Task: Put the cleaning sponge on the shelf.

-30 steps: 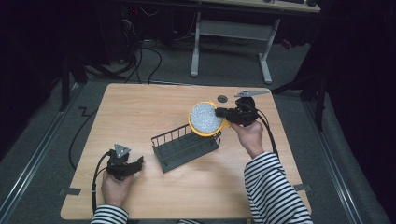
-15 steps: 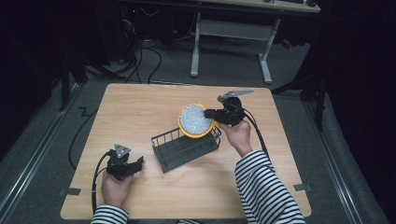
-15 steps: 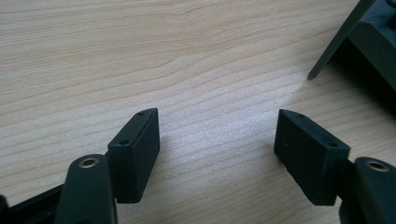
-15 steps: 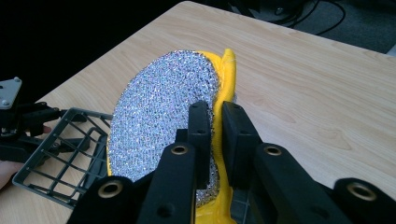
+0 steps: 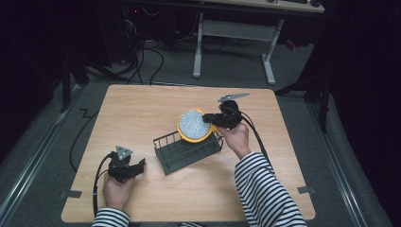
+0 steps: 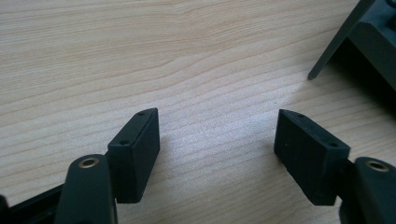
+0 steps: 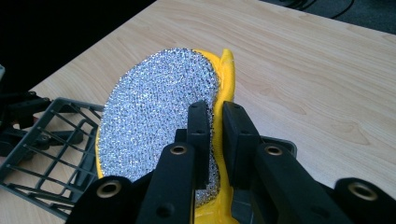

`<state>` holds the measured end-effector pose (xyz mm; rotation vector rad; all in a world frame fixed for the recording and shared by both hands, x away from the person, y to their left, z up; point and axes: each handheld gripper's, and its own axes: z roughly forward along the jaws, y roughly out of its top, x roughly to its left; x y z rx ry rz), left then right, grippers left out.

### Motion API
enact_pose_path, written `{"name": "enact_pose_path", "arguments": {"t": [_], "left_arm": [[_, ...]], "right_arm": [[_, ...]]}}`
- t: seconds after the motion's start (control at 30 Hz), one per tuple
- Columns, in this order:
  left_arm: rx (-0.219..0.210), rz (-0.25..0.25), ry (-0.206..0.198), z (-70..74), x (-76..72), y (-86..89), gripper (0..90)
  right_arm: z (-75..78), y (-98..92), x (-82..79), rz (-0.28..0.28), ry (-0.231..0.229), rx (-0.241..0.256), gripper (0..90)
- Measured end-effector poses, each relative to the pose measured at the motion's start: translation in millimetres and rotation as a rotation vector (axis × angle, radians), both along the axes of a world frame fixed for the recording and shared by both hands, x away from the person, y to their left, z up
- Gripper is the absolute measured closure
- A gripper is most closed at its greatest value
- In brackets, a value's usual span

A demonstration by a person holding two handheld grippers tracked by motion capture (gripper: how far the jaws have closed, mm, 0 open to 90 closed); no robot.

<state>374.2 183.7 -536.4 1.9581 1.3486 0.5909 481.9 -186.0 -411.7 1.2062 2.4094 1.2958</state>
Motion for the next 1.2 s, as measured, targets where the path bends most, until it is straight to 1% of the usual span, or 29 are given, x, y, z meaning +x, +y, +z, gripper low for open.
{"name": "enact_pose_path", "arguments": {"t": [0.07, 0.17, 0.27, 0.5, 0.63, 0.77, 0.83, 1.0, 1.2], "left_arm": [[0.0, 0.0, 0.0, 0.0, 0.0, 0.0, 31.7], [0.0, 0.0, 0.0, 0.0, 0.0, 0.0, 31.7], [0.0, 0.0, 0.0, 0.0, 0.0, 0.0, 31.8], [0.0, 0.0, 0.0, 0.0, 0.0, 0.0, 31.8], [0.0, 0.0, 0.0, 0.0, 0.0, 0.0, 31.8], [0.0, 0.0, 0.0, 0.0, 0.0, 0.0, 31.8], [0.0, 0.0, 0.0, 0.0, 0.0, -0.1, 31.8], [0.001, 0.0, 0.0, 0.0, 0.0, 0.0, 31.8], [0.0, 0.0, 0.0, 0.0, 0.0, -0.1, 31.8]], "right_arm": [[-3.0, 1.5, 0.3, 0.004, 0.007, -0.019, 82.0], [-5.7, 1.9, 0.0, 0.007, 0.01, -0.031, 82.0], [-8.6, 1.4, -0.8, 0.008, 0.018, -0.036, 82.0], [-12.0, -1.0, -3.5, 0.021, 0.012, -0.036, 82.1], [-13.5, -0.7, -7.3, 0.037, 0.013, -0.063, 82.2], [-13.5, -0.3, -9.1, 0.042, 0.011, -0.071, 82.2], [-13.9, 0.2, -10.7, 0.047, 0.009, -0.085, 82.2], [-15.7, 0.3, -12.2, 0.052, 0.005, -0.098, 82.2], [-19.9, -1.4, -14.6, 0.055, 0.013, -0.1, 82.2]]}}
